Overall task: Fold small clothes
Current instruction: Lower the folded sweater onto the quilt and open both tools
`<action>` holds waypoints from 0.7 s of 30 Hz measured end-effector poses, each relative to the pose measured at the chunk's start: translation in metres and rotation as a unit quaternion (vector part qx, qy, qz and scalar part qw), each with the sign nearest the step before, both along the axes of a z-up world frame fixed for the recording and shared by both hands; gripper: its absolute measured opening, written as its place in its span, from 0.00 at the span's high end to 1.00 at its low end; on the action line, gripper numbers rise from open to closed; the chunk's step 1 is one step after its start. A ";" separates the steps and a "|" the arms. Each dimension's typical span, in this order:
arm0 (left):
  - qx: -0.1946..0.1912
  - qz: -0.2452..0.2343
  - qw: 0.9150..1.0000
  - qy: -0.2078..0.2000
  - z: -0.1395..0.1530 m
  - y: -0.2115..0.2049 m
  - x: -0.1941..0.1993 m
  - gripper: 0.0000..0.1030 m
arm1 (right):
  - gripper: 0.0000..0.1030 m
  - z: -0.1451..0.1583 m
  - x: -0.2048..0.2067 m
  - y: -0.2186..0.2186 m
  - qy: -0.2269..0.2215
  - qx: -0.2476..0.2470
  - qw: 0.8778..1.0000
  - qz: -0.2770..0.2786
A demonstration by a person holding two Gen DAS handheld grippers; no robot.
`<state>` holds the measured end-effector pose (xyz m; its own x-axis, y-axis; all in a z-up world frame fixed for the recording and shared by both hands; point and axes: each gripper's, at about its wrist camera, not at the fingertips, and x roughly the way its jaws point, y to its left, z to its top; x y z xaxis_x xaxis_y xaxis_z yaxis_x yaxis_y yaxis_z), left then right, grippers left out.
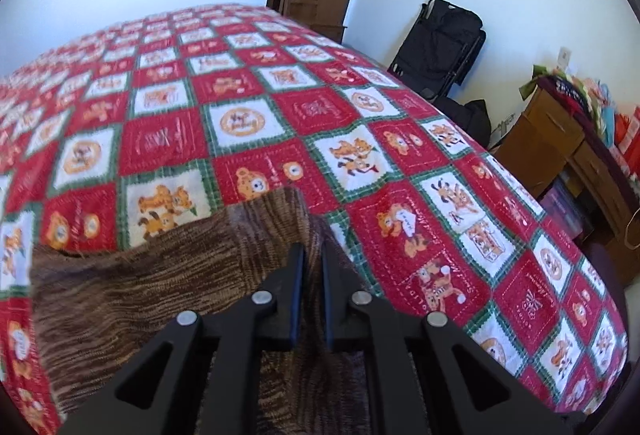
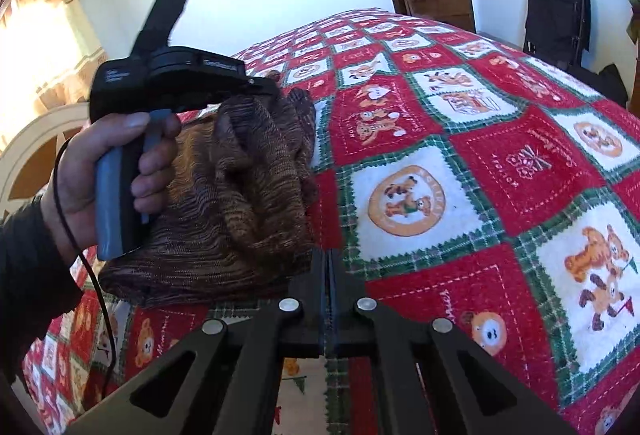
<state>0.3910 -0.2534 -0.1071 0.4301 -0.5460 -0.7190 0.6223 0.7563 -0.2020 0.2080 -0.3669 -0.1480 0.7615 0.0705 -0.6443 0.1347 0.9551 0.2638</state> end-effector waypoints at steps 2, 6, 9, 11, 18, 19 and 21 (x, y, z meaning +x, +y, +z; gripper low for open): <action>-0.005 -0.016 1.000 -0.015 0.011 0.000 -0.010 0.86 | 0.98 -0.001 -0.002 -0.005 -0.002 0.009 1.000 -0.009; -0.006 -0.024 0.998 -0.059 0.031 0.010 -0.033 0.39 | 0.93 0.001 -0.004 -0.013 -0.008 0.016 0.999 -0.027; -0.018 -0.005 0.996 -0.083 0.037 0.034 -0.049 0.33 | 0.27 0.007 -0.006 -0.014 -0.009 0.008 1.000 -0.022; -0.020 0.013 0.996 -0.081 0.032 0.061 -0.060 0.32 | 0.25 0.017 -0.010 -0.016 -0.027 0.020 0.999 -0.017; 0.011 0.071 0.994 -0.085 -0.010 0.129 -0.093 0.30 | 0.26 0.061 0.028 -0.011 -0.030 0.008 0.999 0.038; 0.012 0.075 0.994 -0.078 -0.015 0.132 -0.095 0.29 | 0.28 0.065 0.041 -0.006 -0.029 0.003 0.998 0.050; 0.013 0.083 0.994 -0.069 -0.027 0.137 -0.101 0.28 | 0.40 0.067 0.069 0.006 -0.018 -0.005 0.997 0.076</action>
